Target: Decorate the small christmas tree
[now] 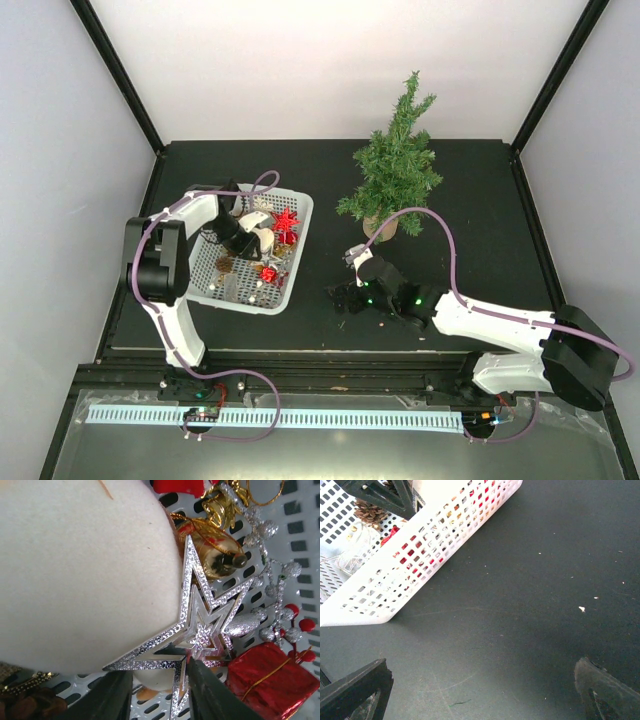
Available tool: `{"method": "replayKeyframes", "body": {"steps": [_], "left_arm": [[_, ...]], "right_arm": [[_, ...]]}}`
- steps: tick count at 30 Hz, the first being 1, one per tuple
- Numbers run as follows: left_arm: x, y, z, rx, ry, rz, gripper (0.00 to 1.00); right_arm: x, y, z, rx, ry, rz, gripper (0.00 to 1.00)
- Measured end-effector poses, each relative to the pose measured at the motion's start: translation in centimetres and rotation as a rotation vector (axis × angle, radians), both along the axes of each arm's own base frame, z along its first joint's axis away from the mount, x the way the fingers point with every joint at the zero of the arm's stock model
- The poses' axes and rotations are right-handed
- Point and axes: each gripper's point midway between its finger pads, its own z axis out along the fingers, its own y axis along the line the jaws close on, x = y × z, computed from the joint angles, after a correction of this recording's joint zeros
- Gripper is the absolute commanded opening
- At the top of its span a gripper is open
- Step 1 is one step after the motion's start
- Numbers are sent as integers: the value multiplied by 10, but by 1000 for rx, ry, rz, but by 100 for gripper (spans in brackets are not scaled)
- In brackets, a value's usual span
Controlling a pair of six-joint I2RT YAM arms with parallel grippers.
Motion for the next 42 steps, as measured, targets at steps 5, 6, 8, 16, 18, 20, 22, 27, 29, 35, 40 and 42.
{"method": "replayKeyframes", "body": {"steps": [5,6,8,16,18,20,22,27,29,35,40,42], "left_arm": [[1,-2,8,-13,-21,0,19],[2,-3,10,-19,-26,0,17],[2,-5,15,-30,-40,-1,15],[5,-9,36,-65,-96,-4,2],[5,-10,38,-70,-100,-4,2],[5,-11,39,-73,-101,-4,18],[5,-11,39,-72,-104,-6,40],[6,-7,36,-45,-106,-2,48],[6,-5,35,-34,-105,-1,47],[5,-2,28,-18,-87,0,44],[4,-3,21,-17,-64,1,42],[3,-3,16,-15,-50,2,42]], "right_arm": [[0,1,0,4,0,3,100],[0,1,0,5,1,5,100],[0,2,0,5,2,6,100],[-1,3,-3,2,8,12,100],[-1,3,-3,1,8,13,100],[-1,3,-3,1,9,14,100],[-1,3,-3,2,9,15,100],[-1,4,-3,2,10,17,100],[-2,4,-3,2,11,17,100],[-2,4,-3,3,12,19,100],[-2,4,-4,1,13,19,100],[-2,4,-4,2,12,19,100]]}}
